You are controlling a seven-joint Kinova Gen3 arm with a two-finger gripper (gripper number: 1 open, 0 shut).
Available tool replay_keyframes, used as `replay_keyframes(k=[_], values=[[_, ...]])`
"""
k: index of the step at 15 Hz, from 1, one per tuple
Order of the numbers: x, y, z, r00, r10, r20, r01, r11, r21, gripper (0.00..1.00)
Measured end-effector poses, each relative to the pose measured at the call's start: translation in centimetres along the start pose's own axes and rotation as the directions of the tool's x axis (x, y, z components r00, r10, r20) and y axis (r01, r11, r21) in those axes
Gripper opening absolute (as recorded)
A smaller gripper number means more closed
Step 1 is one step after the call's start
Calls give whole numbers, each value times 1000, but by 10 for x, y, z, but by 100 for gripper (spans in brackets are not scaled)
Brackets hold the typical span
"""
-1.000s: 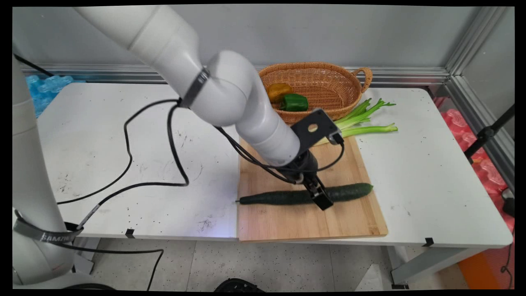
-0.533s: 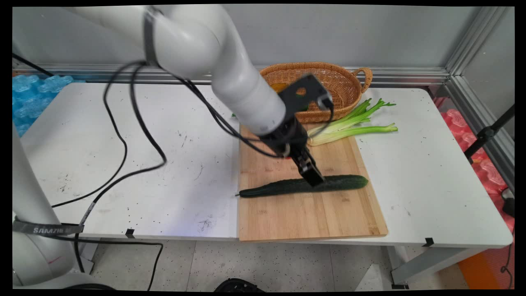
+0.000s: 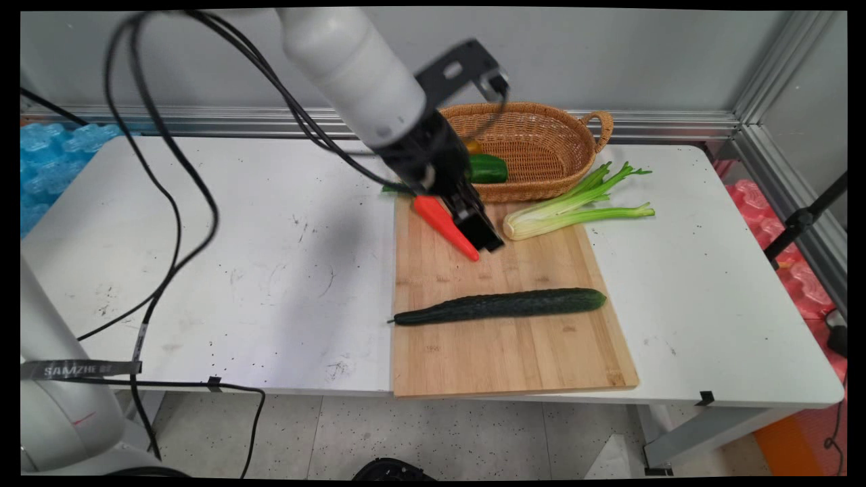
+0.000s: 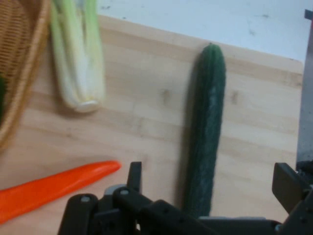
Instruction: Pick up the potato from the vegetable basket
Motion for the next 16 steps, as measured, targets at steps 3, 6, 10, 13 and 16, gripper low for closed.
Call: replay_keyframes(k=[3,6,10,13,16], values=[[-3,-14,-22,1000,-1,10,0,1000,18,100],[-10,-33,-47,1000,-9,22,8,999,46,100],[-19,-62,-76,999,-36,28,33,996,88,100],[-25,-88,-92,997,-73,23,69,990,122,100],[-25,-105,-97,996,-83,12,81,987,139,100]])
